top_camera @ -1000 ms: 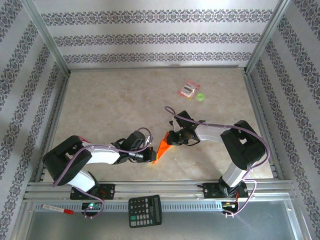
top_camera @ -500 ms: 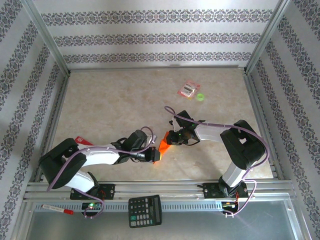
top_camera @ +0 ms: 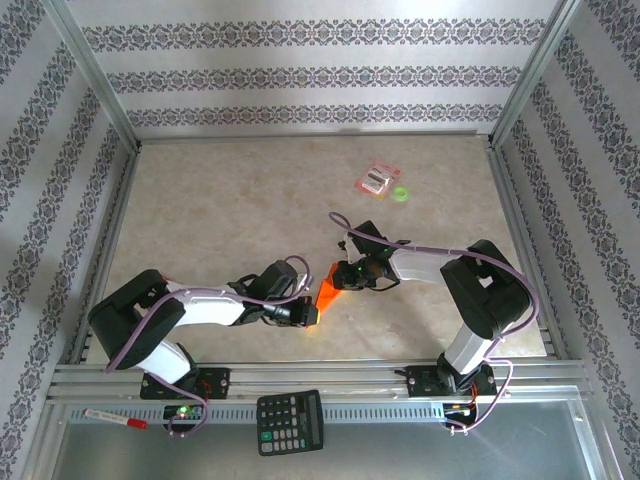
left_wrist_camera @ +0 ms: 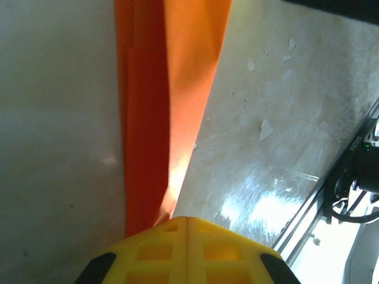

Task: Fold a paper plane with a square sheet of paper (pick it up from the middle)

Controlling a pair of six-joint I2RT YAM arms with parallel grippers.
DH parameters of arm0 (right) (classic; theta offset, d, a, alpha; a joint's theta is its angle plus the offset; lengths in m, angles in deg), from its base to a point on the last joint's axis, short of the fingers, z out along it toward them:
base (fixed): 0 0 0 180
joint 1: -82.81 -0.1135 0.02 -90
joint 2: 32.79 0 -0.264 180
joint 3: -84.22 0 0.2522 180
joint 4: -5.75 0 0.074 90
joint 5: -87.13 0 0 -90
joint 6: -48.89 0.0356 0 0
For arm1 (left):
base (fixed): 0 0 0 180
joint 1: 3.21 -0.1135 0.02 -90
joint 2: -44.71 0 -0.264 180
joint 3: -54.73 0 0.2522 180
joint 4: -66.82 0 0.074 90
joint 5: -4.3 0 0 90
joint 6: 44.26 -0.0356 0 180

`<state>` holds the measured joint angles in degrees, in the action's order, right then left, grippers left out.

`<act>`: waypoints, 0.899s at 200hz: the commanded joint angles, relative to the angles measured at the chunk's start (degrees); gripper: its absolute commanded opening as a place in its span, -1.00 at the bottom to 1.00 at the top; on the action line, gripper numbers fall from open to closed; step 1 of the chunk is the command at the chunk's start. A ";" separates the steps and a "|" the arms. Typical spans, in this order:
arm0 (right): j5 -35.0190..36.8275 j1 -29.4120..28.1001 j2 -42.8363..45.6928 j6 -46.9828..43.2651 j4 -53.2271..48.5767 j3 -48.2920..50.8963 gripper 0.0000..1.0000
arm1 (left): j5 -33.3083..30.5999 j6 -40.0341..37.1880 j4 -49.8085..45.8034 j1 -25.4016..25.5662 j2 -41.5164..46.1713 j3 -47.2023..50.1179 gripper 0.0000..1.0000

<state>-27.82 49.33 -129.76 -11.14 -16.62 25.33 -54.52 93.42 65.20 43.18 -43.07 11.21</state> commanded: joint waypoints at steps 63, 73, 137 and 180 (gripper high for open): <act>5.53 0.59 -3.47 -1.14 -5.02 2.06 -0.83 | 1.56 -0.66 0.97 -1.74 -2.37 1.24 -0.94; 5.59 0.59 -3.49 -1.13 -4.95 1.97 -0.83 | 1.69 -0.32 1.45 -1.76 -2.71 1.55 -0.94; 5.96 0.61 -3.58 -1.07 -5.27 2.06 -0.83 | 0.67 1.36 2.40 -1.83 -3.01 4.58 -0.97; 7.81 0.61 -4.62 -0.60 -7.59 1.19 -0.84 | 0.94 3.75 3.68 -1.83 -1.35 7.74 -0.97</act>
<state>-27.75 49.33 -129.91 -11.14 -17.10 25.07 -52.77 95.17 73.44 42.02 -44.65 15.32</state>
